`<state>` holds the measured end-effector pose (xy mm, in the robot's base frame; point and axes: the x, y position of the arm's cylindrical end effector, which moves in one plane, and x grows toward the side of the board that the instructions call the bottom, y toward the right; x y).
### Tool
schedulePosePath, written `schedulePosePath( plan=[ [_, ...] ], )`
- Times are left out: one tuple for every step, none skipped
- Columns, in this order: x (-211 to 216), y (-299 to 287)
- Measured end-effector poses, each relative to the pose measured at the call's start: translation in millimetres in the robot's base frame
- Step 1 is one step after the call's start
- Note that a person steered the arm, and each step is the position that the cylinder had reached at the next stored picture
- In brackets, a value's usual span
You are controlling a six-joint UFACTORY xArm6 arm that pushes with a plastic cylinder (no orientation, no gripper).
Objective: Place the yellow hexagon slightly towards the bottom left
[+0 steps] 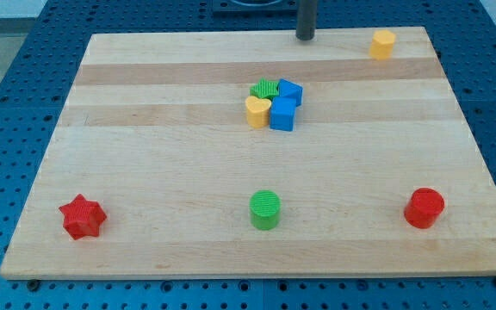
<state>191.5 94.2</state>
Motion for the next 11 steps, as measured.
schedulePosePath(
  plan=[
    [-0.1,27.9],
    [0.4,84.4],
    [0.4,131.7],
    [6.5,137.9],
    [25.3,137.9],
    [43.4,137.9],
    [50.8,134.0],
    [63.7,127.0],
    [72.4,115.6],
    [72.1,106.9],
    [71.8,96.1]
  ],
)
